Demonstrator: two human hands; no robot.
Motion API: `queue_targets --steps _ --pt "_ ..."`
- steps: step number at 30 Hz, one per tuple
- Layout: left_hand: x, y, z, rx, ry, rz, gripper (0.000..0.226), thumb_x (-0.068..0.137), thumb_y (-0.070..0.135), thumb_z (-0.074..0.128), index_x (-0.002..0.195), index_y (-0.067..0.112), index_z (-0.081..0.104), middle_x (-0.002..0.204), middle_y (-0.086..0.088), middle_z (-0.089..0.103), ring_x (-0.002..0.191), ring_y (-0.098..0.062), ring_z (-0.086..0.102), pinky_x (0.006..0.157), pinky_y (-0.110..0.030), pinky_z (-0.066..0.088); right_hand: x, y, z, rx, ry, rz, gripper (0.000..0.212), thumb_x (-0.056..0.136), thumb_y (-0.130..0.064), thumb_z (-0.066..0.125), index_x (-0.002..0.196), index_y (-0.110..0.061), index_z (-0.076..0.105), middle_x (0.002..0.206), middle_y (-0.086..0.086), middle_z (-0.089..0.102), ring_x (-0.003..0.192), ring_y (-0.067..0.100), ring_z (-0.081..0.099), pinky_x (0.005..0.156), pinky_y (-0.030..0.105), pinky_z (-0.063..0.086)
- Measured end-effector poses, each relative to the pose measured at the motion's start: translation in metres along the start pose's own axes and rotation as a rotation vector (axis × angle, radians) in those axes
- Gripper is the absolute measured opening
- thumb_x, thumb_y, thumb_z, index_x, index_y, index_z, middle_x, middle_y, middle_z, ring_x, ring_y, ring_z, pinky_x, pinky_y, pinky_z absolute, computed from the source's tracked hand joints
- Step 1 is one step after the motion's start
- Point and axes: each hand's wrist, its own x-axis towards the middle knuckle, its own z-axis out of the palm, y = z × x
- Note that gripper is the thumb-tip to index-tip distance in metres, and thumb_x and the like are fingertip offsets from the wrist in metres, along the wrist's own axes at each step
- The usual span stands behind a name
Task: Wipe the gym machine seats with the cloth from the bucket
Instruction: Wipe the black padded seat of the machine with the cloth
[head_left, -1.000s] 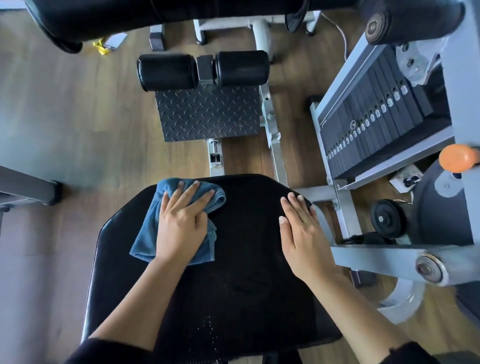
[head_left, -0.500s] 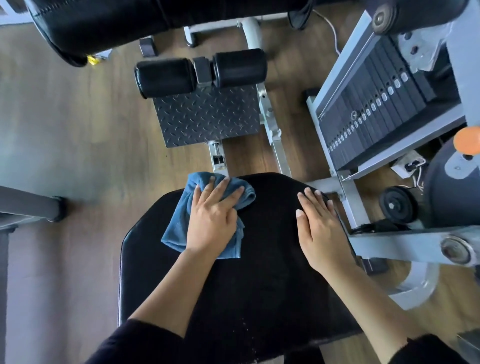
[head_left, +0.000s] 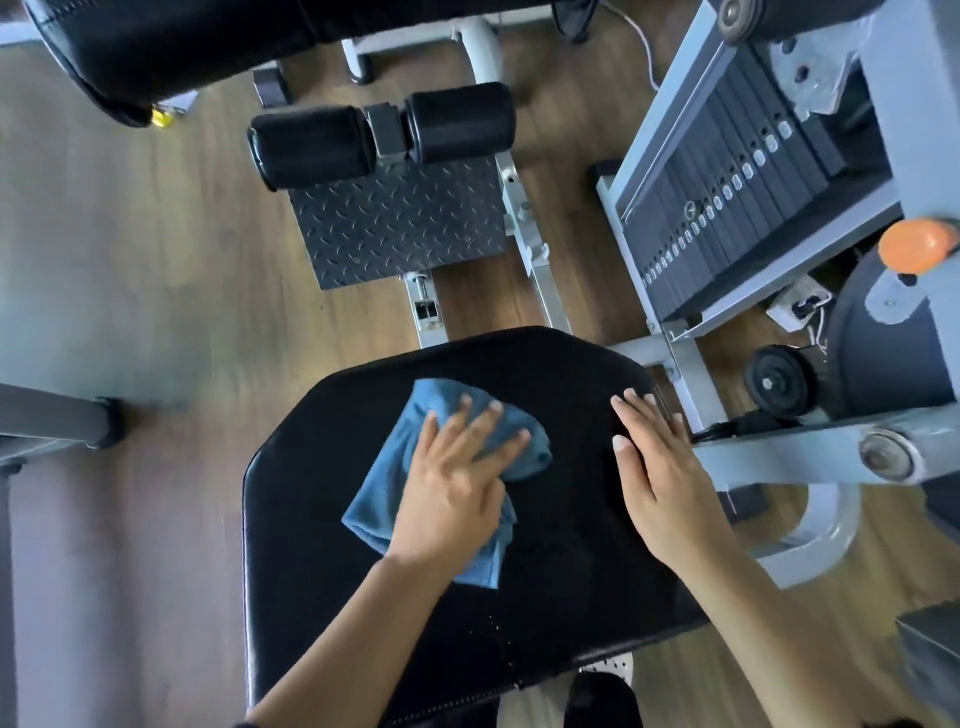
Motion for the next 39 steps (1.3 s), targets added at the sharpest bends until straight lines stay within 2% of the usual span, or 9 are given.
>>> queue_targets --steps 4,10,16,18,23,27,31,36,39 --pt "-0.046 -0.009 -0.007 -0.009 -0.032 0.119 0.049 0.082 0.013 0.042 0.124 0.025 0.062 0.141 0.0 0.048 0.139 -0.022 0.032 0.114 -0.044 0.023 -0.015 0.007 -0.01 0.003 -0.029 -0.014 0.056 0.097 -0.042 0.021 0.146 -0.017 0.035 0.152 -0.004 0.031 0.142 0.005 0.02 0.119 0.027 0.01" --pt "-0.003 0.022 0.01 0.029 0.101 -0.264 0.046 0.083 0.018 0.037 0.119 0.024 0.066 0.135 -0.005 0.055 0.133 -0.032 0.041 0.113 -0.048 0.023 -0.031 0.019 -0.02 -0.02 -0.06 -0.114 0.05 0.099 -0.031 0.029 0.146 -0.015 0.034 0.151 -0.003 0.034 0.14 0.001 0.019 0.115 0.015 0.006" --pt "-0.037 0.065 0.03 0.023 -0.039 0.129 0.047 0.082 0.011 0.041 0.119 0.025 0.066 0.139 -0.002 0.051 0.137 -0.025 0.036 0.113 -0.045 0.025 -0.032 0.032 -0.036 0.067 -0.069 -0.176 0.053 0.093 0.001 0.045 0.143 -0.012 0.038 0.145 0.002 0.044 0.13 -0.007 0.019 0.113 0.037 0.028" --pt "-0.051 0.05 0.023 0.013 -0.009 0.095 0.046 0.082 0.011 0.041 0.117 0.025 0.067 0.137 -0.001 0.052 0.136 -0.023 0.037 0.112 -0.044 0.026 -0.031 0.033 -0.04 0.069 -0.102 -0.193 0.055 0.092 0.003 0.046 0.144 -0.013 0.036 0.145 0.002 0.043 0.13 -0.005 0.021 0.113 0.038 0.029" --pt "-0.004 0.064 0.031 0.026 0.095 -0.252 0.046 0.082 0.016 0.037 0.115 0.026 0.068 0.133 -0.003 0.057 0.131 -0.029 0.043 0.11 -0.051 0.029 -0.029 0.034 -0.047 0.093 -0.142 -0.209 0.055 0.093 0.004 0.042 0.145 -0.014 0.035 0.146 0.003 0.041 0.13 0.001 0.024 0.114 0.034 0.026" --pt "-0.011 0.106 0.054 0.023 0.018 0.017 0.047 0.082 0.014 0.038 0.118 0.025 0.067 0.137 -0.004 0.053 0.134 -0.029 0.039 0.111 -0.05 0.027 -0.025 0.045 -0.049 0.083 -0.158 -0.248 0.06 0.088 0.01 0.044 0.143 -0.012 0.038 0.146 0.004 0.043 0.136 0.017 0.037 0.115 0.038 0.027" --pt "-0.046 0.085 0.042 0.008 0.008 0.058 0.049 0.081 0.013 0.041 0.121 0.027 0.064 0.14 0.0 0.05 0.138 -0.022 0.035 0.113 -0.046 0.025 -0.02 0.059 -0.053 0.047 -0.191 -0.257 0.051 0.094 0.0 0.044 0.143 -0.014 0.039 0.15 -0.002 0.037 0.137 0.012 0.033 0.115 0.033 0.026" --pt "-0.013 0.109 0.048 0.032 0.091 -0.242 0.043 0.086 0.023 0.044 0.125 0.025 0.062 0.139 -0.004 0.051 0.135 -0.03 0.037 0.111 -0.054 0.027 -0.025 0.072 -0.049 -0.028 -0.242 -0.347 0.051 0.1 -0.032 0.029 0.147 -0.015 0.032 0.155 -0.003 0.024 0.144 0.01 0.017 0.117 0.022 0.006" --pt "-0.024 0.128 0.06 0.068 0.049 -0.091 0.038 0.093 0.031 0.047 0.13 0.028 0.057 0.144 0.0 0.046 0.139 -0.026 0.032 0.114 -0.05 0.022 -0.028 0.082 -0.048 -0.062 -0.272 -0.364 0.057 0.096 -0.038 0.021 0.15 -0.018 0.024 0.157 -0.004 0.018 0.145 0.01 0.011 0.118 0.026 0.007"
